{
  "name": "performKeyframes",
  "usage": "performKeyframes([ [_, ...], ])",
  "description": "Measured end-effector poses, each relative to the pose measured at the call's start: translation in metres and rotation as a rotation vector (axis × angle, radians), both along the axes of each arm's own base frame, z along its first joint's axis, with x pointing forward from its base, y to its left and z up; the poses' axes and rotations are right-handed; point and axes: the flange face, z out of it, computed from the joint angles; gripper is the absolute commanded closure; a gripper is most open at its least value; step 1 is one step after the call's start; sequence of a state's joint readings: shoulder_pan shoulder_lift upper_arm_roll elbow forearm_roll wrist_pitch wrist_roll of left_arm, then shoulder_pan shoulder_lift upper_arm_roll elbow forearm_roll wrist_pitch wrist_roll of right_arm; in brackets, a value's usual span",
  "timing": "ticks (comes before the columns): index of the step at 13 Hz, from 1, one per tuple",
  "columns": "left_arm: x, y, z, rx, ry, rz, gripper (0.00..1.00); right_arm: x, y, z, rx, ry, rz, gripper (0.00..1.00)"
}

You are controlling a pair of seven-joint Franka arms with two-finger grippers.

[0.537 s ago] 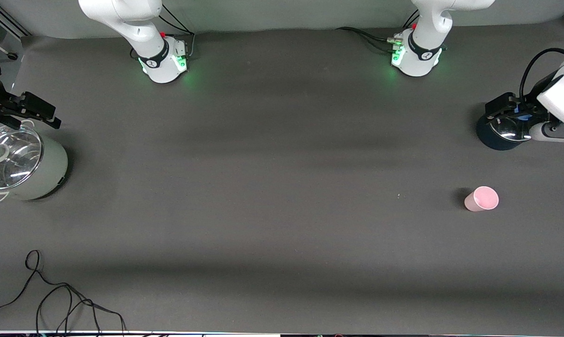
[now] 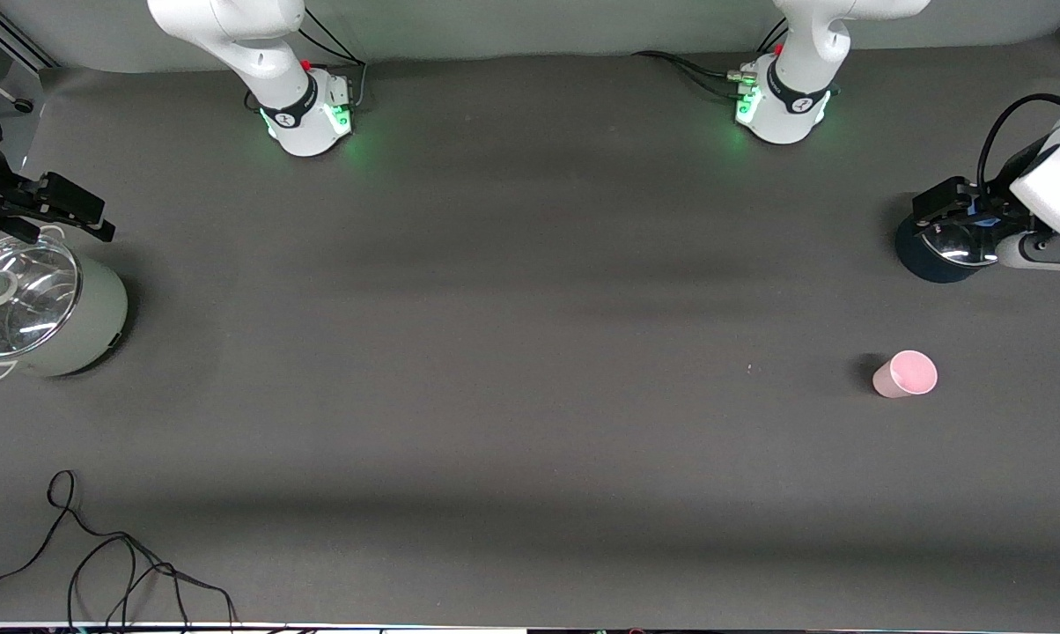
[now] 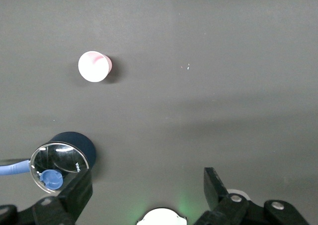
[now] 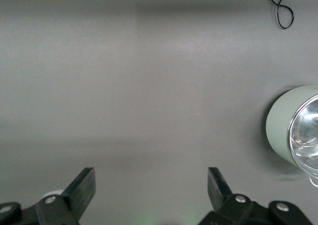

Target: Transfer pink cup from left to right arm

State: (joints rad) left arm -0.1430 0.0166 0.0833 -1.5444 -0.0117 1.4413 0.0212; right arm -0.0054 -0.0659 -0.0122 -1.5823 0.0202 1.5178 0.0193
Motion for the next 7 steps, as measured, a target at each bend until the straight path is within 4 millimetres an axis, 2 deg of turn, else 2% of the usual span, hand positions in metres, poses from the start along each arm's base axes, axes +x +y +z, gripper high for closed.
performKeyframes([
  [7, 0.0061, -0.0008, -0.0045, 0.002, 0.001, 0.000, 0.00, -0.0002, 0.0000, -0.0003, 0.000, 0.003, 0.001, 0.00],
])
